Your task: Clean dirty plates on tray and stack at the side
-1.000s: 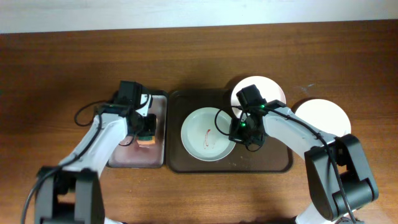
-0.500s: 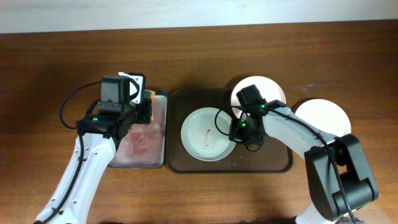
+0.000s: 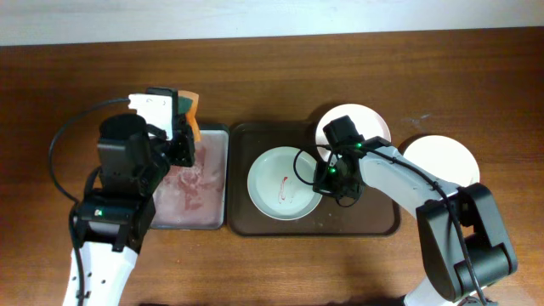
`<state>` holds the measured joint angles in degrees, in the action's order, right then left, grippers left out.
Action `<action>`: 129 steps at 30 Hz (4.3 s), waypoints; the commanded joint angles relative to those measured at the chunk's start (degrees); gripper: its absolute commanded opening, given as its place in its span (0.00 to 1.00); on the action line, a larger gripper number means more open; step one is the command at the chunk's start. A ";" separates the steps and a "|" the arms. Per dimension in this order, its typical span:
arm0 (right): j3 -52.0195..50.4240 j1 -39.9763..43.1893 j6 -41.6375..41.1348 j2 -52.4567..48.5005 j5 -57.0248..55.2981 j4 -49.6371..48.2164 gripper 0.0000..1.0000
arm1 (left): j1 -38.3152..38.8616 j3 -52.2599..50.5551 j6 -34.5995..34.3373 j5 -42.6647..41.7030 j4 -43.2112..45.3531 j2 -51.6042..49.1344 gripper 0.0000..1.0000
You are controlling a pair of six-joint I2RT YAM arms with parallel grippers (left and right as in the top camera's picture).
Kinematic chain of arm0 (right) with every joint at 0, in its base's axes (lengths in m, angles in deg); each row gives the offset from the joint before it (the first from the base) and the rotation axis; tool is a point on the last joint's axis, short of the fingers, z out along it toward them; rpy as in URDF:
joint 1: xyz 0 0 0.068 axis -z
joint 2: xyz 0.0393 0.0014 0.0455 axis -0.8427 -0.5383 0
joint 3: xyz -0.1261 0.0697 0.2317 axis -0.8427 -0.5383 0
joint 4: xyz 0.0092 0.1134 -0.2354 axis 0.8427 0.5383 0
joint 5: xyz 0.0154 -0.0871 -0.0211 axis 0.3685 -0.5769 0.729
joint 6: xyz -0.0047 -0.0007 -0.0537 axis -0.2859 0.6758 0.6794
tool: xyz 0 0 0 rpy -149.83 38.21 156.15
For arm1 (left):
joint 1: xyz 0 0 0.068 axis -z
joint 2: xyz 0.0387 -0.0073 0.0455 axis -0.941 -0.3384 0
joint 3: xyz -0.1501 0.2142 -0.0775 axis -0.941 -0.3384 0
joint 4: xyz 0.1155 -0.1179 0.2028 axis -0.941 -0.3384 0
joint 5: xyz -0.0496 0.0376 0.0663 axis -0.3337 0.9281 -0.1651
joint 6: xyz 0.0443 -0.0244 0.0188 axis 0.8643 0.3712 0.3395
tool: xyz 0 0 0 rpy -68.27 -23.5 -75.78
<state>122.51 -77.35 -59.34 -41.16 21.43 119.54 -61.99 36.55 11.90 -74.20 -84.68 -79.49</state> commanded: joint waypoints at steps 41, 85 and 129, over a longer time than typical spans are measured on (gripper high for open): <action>-0.13 -0.37 0.52 -0.31 -0.92 0.28 0.04 | 17.38 4.59 -21.40 -17.62 -4.31 -33.35 0.00; 10.80 -10.49 19.65 14.08 -42.77 12.48 0.04 | -0.46 2.84 3.39 1.44 -15.56 -36.83 0.00; 4.13 -2.49 -3.56 -6.25 -5.70 4.55 0.04 | 28.76 3.63 -46.40 -4.85 -1.31 -45.09 0.00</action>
<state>127.41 -79.95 -62.20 -44.68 16.25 123.91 -33.95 39.91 -32.89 -81.81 -86.10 -122.09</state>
